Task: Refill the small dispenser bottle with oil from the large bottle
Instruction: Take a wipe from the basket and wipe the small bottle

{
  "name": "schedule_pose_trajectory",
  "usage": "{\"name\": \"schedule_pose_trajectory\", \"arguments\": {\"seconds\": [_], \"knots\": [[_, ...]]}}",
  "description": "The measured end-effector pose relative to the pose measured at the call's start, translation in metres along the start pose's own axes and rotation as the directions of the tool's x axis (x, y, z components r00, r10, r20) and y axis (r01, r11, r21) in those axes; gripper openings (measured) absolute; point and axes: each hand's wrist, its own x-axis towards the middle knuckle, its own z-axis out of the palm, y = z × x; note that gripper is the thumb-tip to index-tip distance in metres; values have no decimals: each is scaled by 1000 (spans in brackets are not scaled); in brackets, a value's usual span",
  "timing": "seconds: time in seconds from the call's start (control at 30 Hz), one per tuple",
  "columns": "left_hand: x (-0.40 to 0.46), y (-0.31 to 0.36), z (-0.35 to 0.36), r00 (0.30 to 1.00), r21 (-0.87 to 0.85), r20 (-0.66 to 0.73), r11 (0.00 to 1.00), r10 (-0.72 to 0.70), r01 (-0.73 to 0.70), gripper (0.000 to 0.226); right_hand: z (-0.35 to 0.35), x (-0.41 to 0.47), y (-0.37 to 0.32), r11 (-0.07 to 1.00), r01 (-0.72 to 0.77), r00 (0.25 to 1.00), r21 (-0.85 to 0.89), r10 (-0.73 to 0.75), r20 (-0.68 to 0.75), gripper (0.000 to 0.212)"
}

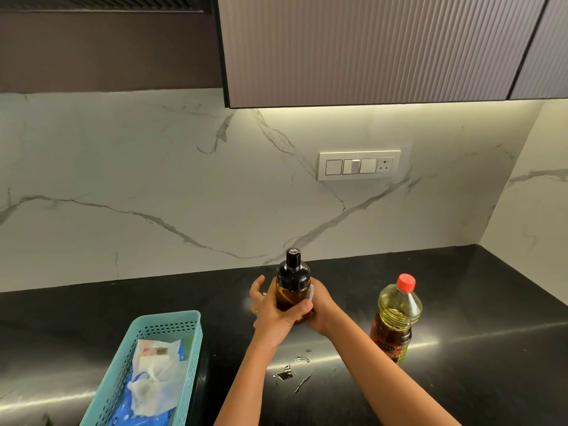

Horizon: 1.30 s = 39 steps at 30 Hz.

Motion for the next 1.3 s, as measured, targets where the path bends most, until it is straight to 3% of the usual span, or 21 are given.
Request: {"name": "schedule_pose_trajectory", "arguments": {"seconds": [0.1,0.23,0.37,0.43,0.57,0.63,0.7,0.77,0.83,0.97,1.13,1.3], "knots": [[2,-6,-9,999,96,6,995,32,-32,65,1,0,5,997,-69,997,-31,70,42,31],[12,-18,-21,997,169,79,986,-5,-9,82,-1,5,8,982,-120,984,-146,137,117,28],[19,-21,-33,976,-51,209,996,-62,74,54,3,5,11,960,-140,974,-244,177,140,31],[21,-22,-35,980,-137,196,988,-38,65,52,6,5,14,927,-133,987,-351,157,41,28],[21,-21,-36,985,-258,172,964,-26,70,70,7,14,17,874,-154,982,-462,83,-171,32],[25,-24,-41,983,-299,181,953,-4,59,73,4,15,15,922,-106,956,-373,-9,-292,36],[28,-25,-47,972,-300,234,952,17,56,73,-2,13,5,991,15,929,-135,-64,-366,39],[30,-27,-52,952,-282,306,956,14,77,69,-10,12,-5,987,156,946,35,-139,-292,43],[30,-28,-53,930,-244,367,966,6,90,63,-11,11,-9,969,226,972,97,-218,-87,47],[32,-31,-50,898,-167,439,981,-15,98,53,-5,9,-7,990,132,977,41,-137,166,55],[36,-39,-47,877,-108,478,989,-40,105,48,5,11,-12,989,116,970,-90,-93,224,61],[33,-45,-38,945,-158,320,980,-62,118,50,11,14,4,986,134,990,-99,-130,52,57]]}}
